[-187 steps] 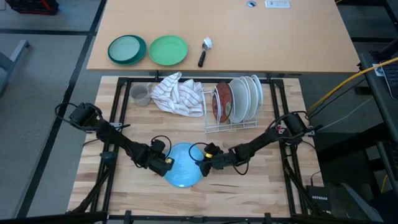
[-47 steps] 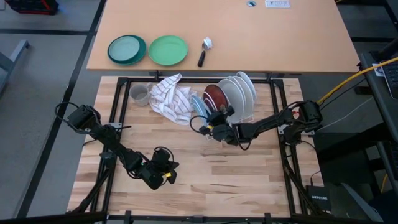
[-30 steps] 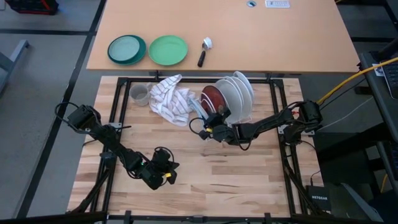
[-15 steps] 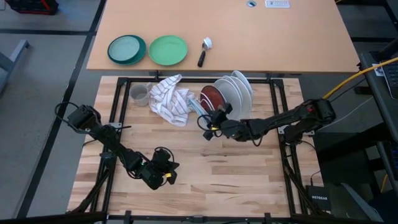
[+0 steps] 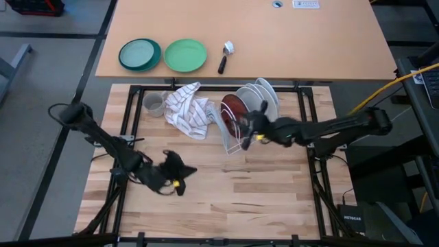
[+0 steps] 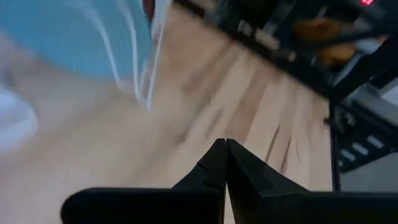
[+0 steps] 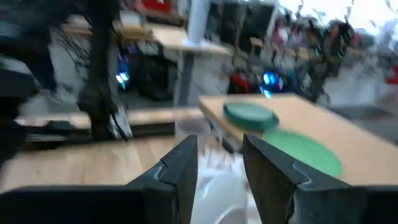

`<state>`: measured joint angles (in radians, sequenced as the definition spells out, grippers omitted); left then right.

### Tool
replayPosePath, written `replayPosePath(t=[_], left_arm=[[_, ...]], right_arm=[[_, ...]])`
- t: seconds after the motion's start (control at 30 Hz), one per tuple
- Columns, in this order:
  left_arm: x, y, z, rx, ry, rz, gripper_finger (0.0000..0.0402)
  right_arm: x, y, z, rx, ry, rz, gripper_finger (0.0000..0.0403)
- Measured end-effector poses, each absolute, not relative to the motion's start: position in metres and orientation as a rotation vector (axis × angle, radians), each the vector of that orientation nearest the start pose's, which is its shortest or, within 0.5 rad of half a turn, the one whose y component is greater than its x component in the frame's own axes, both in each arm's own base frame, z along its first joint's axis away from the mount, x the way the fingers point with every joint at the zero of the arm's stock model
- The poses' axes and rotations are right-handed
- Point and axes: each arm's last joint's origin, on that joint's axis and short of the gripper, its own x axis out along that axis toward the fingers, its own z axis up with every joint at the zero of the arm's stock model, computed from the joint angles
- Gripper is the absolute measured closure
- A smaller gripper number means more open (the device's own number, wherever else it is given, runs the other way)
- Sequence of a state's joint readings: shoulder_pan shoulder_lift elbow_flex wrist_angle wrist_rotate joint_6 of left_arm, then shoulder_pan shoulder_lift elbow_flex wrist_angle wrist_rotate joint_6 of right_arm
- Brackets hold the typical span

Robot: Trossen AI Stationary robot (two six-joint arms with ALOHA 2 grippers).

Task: Sort dishes
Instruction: Return to Home Position

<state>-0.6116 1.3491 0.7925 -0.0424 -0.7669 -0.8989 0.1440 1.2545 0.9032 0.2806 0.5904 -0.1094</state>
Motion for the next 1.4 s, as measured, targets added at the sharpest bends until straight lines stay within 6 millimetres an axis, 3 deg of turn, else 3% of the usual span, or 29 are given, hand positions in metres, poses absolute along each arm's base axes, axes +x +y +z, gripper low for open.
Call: replayPosePath(t=[0.17,0.33,0.47,0.67,0.87,1.0,1.4], left_arm=[[0.218,-0.107,0.282,-0.342,0.231,0.329,0.0402],[0.187,-0.073,0.313,-0.237,0.181,0.362,0.0402],[0.161,-0.05,0.318,-0.183,0.22,0.44,0.0402],[0.123,-0.025,0.317,-0.147,0.286,0.549,0.0401],[0.097,-0.013,0.312,-0.168,0.333,0.585,0.0401],[0.091,-0.011,0.306,-0.184,0.331,0.586,0.0402],[0.107,-0.018,0.21,-0.236,0.253,0.494,0.0402]], right_arm=[[0.235,0.02,0.359,-0.21,-0.001,-0.347,0.0271],[0.185,0.013,0.371,-0.276,0.077,-0.364,0.0271],[0.157,0.005,0.36,-0.292,0.224,-0.469,0.0271],[0.136,0.001,0.314,-0.271,0.304,-0.524,0.0271],[0.126,0.0,0.258,-0.189,0.272,-0.498,0.0272],[0.12,0.0,0.231,-0.146,0.182,-0.466,0.0272],[0.105,0.002,0.198,-0.151,0.085,-0.341,0.0272]])
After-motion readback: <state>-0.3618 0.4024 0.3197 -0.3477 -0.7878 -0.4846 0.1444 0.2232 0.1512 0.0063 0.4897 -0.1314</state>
